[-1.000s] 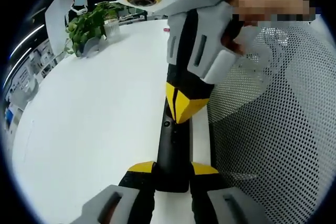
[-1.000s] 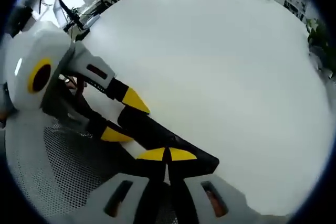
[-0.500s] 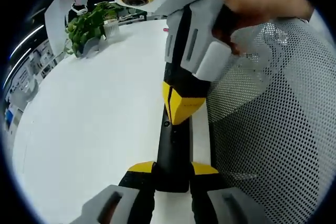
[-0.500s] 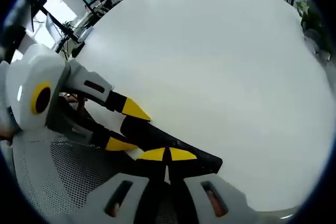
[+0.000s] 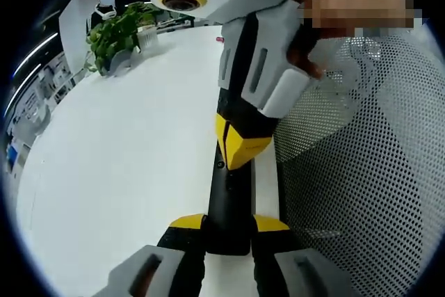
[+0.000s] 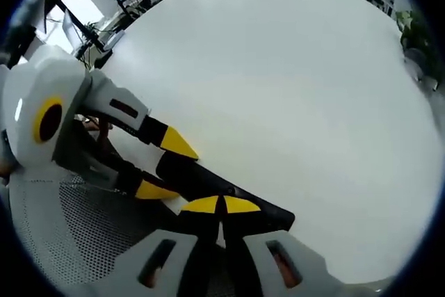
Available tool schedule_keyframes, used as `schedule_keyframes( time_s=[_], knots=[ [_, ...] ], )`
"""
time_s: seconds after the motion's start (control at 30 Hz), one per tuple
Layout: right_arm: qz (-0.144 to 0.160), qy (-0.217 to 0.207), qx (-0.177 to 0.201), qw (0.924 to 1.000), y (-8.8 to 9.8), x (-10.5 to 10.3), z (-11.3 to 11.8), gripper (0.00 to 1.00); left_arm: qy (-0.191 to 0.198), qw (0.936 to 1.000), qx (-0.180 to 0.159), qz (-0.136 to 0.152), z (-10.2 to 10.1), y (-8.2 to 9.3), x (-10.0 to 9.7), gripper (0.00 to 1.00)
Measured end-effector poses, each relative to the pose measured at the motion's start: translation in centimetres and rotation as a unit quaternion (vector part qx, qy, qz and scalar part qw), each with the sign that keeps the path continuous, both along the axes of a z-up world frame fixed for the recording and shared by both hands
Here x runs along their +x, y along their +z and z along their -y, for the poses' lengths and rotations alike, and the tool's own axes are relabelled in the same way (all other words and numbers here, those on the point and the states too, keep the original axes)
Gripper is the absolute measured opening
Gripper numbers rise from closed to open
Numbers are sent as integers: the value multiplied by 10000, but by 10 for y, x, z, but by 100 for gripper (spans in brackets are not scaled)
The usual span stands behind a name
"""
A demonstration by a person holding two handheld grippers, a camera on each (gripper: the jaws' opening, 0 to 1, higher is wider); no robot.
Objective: Press the specified remote control buttons in sequence, fully releasing each button before pressing the next.
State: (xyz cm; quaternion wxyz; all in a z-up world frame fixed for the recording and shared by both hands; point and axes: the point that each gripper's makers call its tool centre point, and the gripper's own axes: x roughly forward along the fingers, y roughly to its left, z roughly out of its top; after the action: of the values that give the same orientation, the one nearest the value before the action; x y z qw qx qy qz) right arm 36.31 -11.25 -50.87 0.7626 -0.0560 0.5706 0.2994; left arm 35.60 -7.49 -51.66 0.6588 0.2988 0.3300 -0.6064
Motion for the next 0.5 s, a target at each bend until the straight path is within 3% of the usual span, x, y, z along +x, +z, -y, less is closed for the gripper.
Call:
schedule_keyframes(
  time_s=[0.17, 0.5],
  knots=[
    [-168, -185, 68, 9997, 1, -1, 1, 0, 5, 10000, -21, 2, 0, 0, 0, 25],
    [-315, 19, -130, 9994, -1, -11, 2, 0, -18, 10000, 2, 10, 0, 0, 0, 25]
  ],
)
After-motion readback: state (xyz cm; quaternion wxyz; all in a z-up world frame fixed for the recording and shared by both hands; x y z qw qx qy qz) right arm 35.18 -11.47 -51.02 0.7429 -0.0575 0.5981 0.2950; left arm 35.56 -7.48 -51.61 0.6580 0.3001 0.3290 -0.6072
